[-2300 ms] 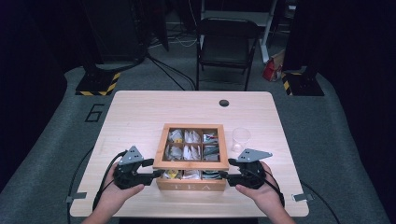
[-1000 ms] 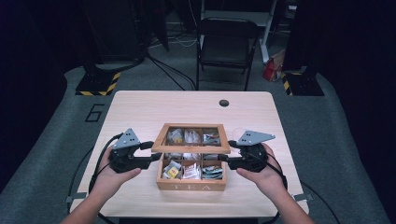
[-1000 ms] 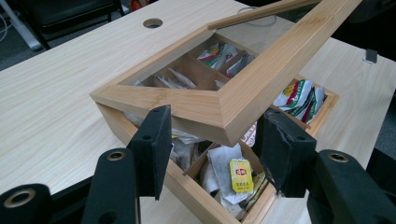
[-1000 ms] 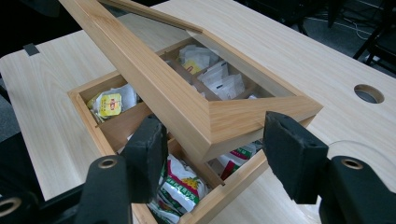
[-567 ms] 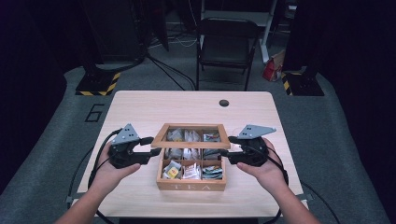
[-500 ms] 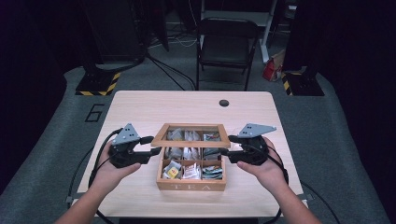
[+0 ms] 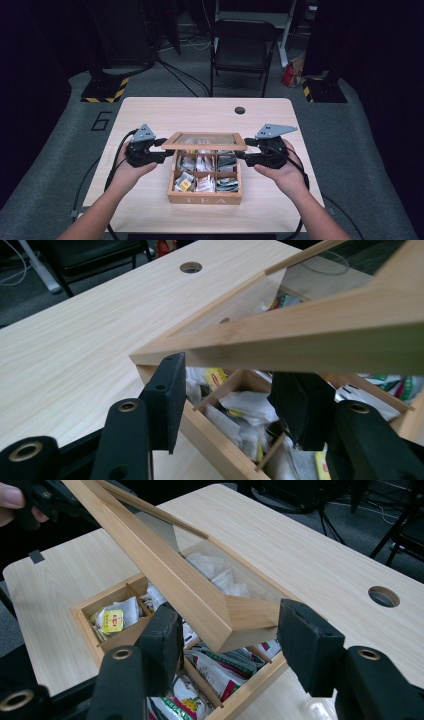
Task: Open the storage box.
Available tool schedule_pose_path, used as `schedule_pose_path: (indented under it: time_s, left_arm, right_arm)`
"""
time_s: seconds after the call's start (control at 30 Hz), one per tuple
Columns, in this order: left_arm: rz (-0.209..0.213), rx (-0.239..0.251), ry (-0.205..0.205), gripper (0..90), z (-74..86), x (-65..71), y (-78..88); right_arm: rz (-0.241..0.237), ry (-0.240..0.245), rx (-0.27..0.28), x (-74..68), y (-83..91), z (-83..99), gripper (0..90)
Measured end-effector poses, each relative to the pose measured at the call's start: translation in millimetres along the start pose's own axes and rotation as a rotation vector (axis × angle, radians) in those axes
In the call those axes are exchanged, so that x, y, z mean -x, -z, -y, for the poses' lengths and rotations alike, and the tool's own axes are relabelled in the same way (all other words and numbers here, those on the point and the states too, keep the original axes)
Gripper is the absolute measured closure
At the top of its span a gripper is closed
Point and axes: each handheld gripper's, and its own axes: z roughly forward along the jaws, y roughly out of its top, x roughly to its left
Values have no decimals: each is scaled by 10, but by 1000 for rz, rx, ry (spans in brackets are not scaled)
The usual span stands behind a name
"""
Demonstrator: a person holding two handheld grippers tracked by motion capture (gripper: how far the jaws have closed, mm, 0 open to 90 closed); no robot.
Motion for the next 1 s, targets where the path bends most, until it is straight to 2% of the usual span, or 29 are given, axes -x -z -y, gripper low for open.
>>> schedule_pose_path:
  time_s: [0.17, 0.27, 0.37, 0.7, 0.83, 1.0]
  left_arm:
    - [-10, 19, -1, 495, -22, -35, -64]
    - [-27, 32, -9, 550, -35, -46, -70]
    - [-28, 37, -5, 555, -35, -52, -73]
    - [-22, 41, 6, 566, -54, -80, -74]
    - [-20, 34, 7, 567, -88, -103, -74]
    - [-23, 33, 13, 572, -140, -129, -80]
  right_arm:
    - [1, 0, -4, 5, 0, -24, 437]
    - [1, 8, -8, 13, 2, -36, 437]
    - [2, 4, -5, 18, 0, -42, 438]
    - [-1, 4, 15, 46, -11, -53, 434]
    - [4, 1, 34, 63, -18, -30, 401]
    - [17, 1, 20, 135, -80, 13, 404]
